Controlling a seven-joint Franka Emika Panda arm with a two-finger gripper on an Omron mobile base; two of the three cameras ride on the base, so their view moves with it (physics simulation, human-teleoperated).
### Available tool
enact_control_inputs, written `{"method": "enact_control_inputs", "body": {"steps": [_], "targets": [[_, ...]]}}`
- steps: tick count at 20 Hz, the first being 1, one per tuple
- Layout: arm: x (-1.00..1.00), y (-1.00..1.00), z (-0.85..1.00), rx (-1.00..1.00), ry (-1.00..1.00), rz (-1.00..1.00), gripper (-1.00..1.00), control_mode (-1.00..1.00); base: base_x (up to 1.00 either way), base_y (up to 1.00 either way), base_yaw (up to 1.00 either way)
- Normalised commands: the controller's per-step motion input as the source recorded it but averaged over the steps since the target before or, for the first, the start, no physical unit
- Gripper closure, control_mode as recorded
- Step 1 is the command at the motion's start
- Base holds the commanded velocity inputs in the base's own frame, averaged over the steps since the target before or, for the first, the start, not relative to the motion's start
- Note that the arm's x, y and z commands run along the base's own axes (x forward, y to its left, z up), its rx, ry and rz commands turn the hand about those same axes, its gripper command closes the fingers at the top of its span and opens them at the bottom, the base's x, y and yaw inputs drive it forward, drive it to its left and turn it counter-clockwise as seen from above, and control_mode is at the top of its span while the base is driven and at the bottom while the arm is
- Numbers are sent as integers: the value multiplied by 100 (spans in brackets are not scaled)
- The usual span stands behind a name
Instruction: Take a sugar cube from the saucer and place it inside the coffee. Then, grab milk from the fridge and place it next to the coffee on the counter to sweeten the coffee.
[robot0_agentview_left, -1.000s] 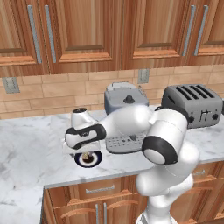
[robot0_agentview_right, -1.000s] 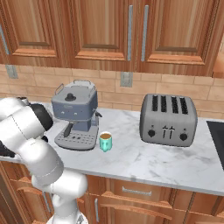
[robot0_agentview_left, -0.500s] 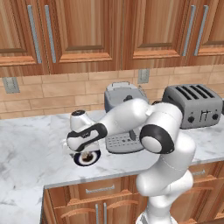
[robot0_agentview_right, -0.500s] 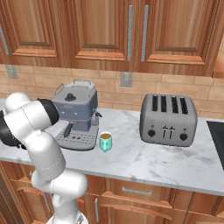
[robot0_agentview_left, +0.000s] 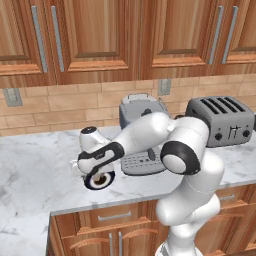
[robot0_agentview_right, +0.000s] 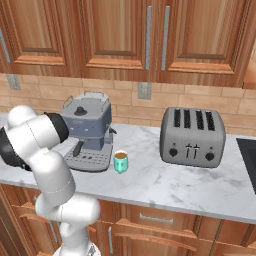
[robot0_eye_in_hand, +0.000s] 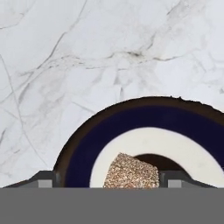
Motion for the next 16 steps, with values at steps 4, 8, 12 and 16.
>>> {"method": "enact_control_inputs", "body": {"steps": [4, 8, 12, 16], "targets": [[0, -24, 0, 0, -1, 0, 100, -100, 0, 0, 0], [0, -2, 0, 0, 0, 0, 100, -100, 0, 0, 0], [-21, -28, 14, 0, -7, 0, 100, -100, 0, 0, 0], [-34, -62, 53, 1, -18, 0, 100, -100, 0, 0, 0]]}}
